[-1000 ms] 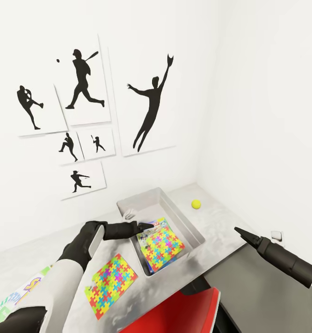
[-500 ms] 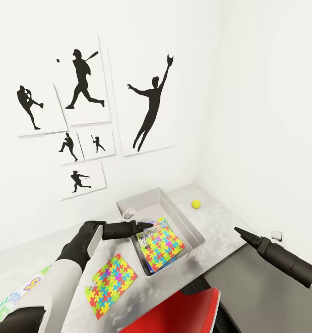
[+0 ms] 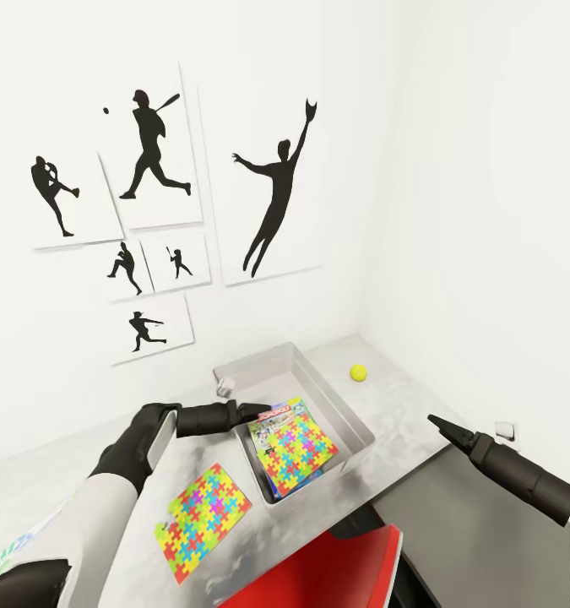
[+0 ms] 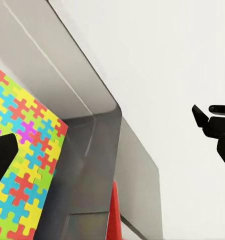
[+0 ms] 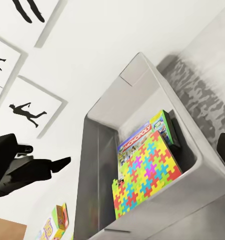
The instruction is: Put all the toys in the child's room - the three board games (two on the bed and one on the table), the two jigsaw puzzles on the table, and the tennis ball on the table - inside the toy box on the table in the child's room.
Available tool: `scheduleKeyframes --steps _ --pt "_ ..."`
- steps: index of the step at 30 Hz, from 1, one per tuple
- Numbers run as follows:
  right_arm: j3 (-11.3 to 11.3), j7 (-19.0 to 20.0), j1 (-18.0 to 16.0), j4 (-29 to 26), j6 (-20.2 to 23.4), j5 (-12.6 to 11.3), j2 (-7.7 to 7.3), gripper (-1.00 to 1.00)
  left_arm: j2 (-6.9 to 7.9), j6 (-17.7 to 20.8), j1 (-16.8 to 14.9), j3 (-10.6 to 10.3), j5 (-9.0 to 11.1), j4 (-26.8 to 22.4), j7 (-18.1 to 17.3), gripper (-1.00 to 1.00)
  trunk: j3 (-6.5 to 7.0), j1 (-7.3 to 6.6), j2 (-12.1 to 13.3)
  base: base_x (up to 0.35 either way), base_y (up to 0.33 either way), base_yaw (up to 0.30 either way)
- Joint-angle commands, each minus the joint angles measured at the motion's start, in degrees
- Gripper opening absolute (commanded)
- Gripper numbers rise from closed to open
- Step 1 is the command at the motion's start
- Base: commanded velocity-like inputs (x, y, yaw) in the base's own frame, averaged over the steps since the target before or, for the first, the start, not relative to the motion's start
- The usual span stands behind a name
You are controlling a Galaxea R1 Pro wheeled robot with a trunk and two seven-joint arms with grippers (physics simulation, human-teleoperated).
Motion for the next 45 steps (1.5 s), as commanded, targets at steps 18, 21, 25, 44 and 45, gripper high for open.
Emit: scheduleKeyframes --steps 18,21,25,44,45 --pt "0.03 0.12 -0.07 0.3 0.32 0.0 0.36 1.0 1.84 0.27 0.01 0.03 0.2 0.01 -8.89 1.0 -0.12 0.03 -0.12 0.0 0.0 0.0" --pt "0.04 0.12 -0.07 0.32 0.29 0.05 0.41 1.0 1.98 0.27 0.01 0.03 0.2 0.01 -9.38 1.0 -0.12 0.03 -0.12 -0.035 0.005 0.0" --pt "0.02 0.15 -0.09 0.37 0.27 0.03 0.43 1.0 2.05 0.27 0.04 0.03 0.2 0.01 -9.61 1.0 -0.12 0.03 -0.12 -0.084 0.055 0.0" --pt "0.0 0.19 -0.07 0.4 0.32 0.01 0.44 1.0 2.17 0.27 0.02 0.03 0.2 0.01 -9.72 1.0 -0.12 0.03 -0.12 -0.017 0.021 0.0" --pt "0.01 0.19 -0.05 0.4 0.32 0.01 0.44 1.0 2.17 0.27 0.03 0.03 0.2 0.01 -9.72 1.0 -0.12 0.03 -0.12 0.0 0.0 0.0"
